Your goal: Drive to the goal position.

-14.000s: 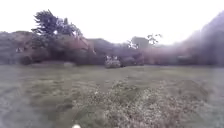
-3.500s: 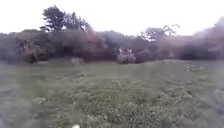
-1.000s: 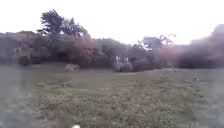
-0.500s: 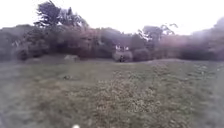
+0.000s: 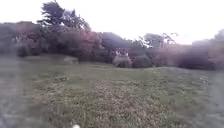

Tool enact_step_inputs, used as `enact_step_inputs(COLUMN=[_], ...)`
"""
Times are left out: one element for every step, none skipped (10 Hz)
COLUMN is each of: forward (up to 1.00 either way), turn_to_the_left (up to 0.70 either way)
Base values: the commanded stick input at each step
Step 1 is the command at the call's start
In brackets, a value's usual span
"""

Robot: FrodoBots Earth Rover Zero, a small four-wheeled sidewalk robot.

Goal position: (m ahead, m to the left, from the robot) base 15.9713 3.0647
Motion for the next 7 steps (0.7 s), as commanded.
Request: enact_step_inputs(forward=[0.45, 0.45, 0.45, 0.45, 0.45, 0.45, 0.45], turn_to_the_left=[0.00, 0.00, 0.00, 0.00, 0.00, 0.00, 0.00])
